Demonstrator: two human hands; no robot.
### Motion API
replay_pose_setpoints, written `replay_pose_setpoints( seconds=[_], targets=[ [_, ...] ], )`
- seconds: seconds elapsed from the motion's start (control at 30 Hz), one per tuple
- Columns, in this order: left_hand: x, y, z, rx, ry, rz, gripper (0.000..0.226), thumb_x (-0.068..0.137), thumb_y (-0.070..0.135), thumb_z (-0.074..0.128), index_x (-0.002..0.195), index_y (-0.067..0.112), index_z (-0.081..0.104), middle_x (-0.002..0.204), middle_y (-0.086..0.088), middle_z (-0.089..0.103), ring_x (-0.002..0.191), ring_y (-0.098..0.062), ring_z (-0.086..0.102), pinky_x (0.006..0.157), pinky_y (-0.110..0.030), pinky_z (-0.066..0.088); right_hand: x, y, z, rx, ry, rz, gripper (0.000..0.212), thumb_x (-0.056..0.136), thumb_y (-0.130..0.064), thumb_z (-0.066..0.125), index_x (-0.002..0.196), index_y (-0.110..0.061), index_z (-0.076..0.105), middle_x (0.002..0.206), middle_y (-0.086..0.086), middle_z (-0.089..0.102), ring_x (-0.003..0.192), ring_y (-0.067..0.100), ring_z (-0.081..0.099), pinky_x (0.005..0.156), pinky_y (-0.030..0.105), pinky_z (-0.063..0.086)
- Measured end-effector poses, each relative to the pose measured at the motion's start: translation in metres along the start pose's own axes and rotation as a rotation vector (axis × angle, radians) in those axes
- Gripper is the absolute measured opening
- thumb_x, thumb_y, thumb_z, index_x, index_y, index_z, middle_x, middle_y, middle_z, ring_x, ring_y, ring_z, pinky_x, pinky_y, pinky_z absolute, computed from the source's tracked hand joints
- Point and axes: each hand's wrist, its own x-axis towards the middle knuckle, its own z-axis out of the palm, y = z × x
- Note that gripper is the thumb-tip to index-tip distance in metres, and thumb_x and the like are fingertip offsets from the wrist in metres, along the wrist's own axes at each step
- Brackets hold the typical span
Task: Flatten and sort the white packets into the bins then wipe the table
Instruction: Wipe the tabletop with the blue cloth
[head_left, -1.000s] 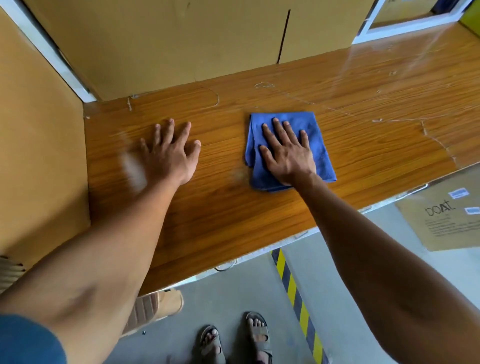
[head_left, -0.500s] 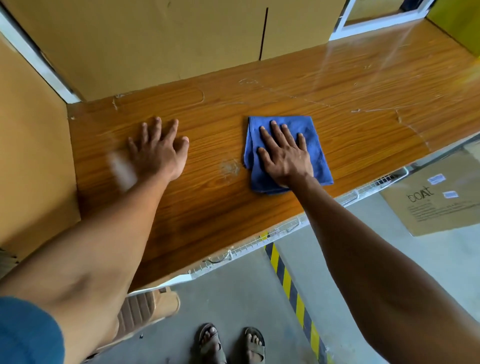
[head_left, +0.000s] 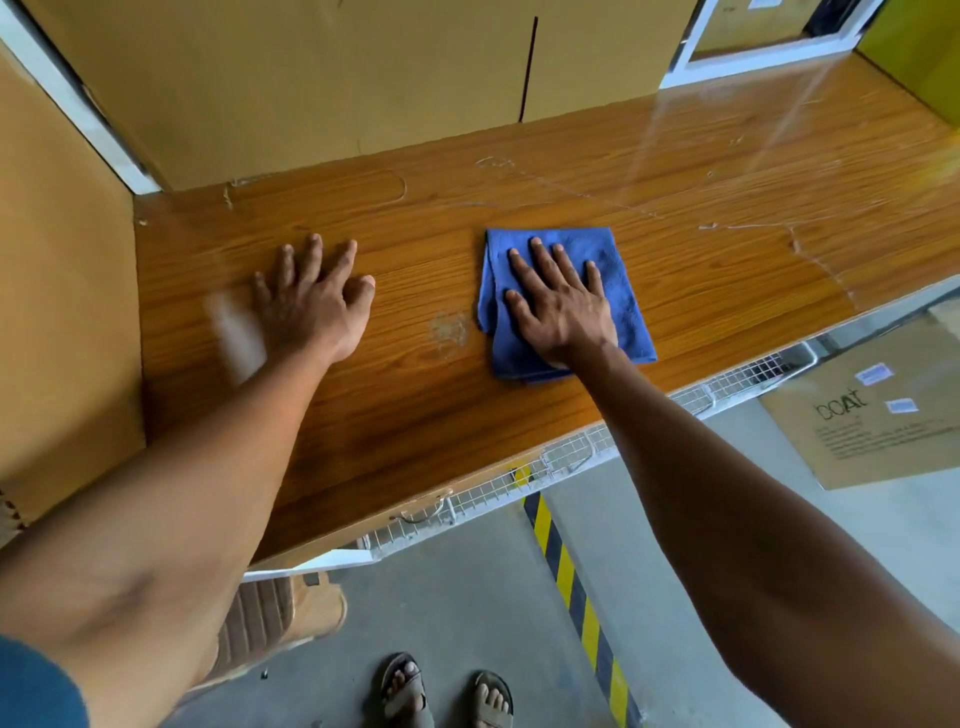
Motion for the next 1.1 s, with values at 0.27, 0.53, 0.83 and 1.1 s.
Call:
replay_pose_setpoints(
  seconds=[0.27,0.53,0.83,1.1],
  targets=[
    [0.003,0.001,0.002,-0.008,0.001,0.001,0.068,0.098,0.080,0.004,0.162,0.057,0.000,0.176,0.011,-0.008,0.163,-0.027,-0.009,0.128,-0.060,-0.003,-0.044,-0.025,0.013,0.001,0.035,-0.055,0.067,0.105,-0.061,0.014,0.166,-0.036,0.012,0.175,-0.003,0.005,0.161,0.020,0.003,0.127,0.057,0.006],
    [0.021,0.002,0.006,0.021,-0.013,-0.021,0.069,0.095,0.084,0.000,0.159,0.060,-0.007,0.175,0.012,-0.013,0.162,-0.027,-0.013,0.127,-0.063,-0.004,0.081,-0.021,0.006,0.018,0.003,-0.013,0.071,0.101,-0.065,0.009,0.166,-0.038,0.009,0.175,-0.005,0.002,0.161,0.020,-0.001,0.127,0.058,-0.001],
    [0.067,0.007,-0.003,0.011,-0.039,-0.037,0.072,0.090,0.087,-0.005,0.158,0.062,-0.011,0.174,0.014,-0.016,0.162,-0.027,-0.015,0.126,-0.066,-0.005,0.081,-0.045,0.009,0.006,-0.009,-0.076,0.072,0.100,-0.065,0.008,0.166,-0.037,0.006,0.175,-0.005,-0.001,0.161,0.019,-0.004,0.127,0.057,-0.003],
    [0.106,0.006,0.002,-0.004,0.010,-0.014,0.073,0.091,0.087,-0.003,0.158,0.062,-0.008,0.175,0.013,-0.012,0.162,-0.029,-0.011,0.125,-0.069,-0.004,0.217,-0.027,0.005,-0.002,0.015,0.009,0.071,0.100,-0.065,0.013,0.166,-0.037,0.011,0.175,-0.005,0.004,0.161,0.021,0.001,0.126,0.059,-0.001]
  ],
)
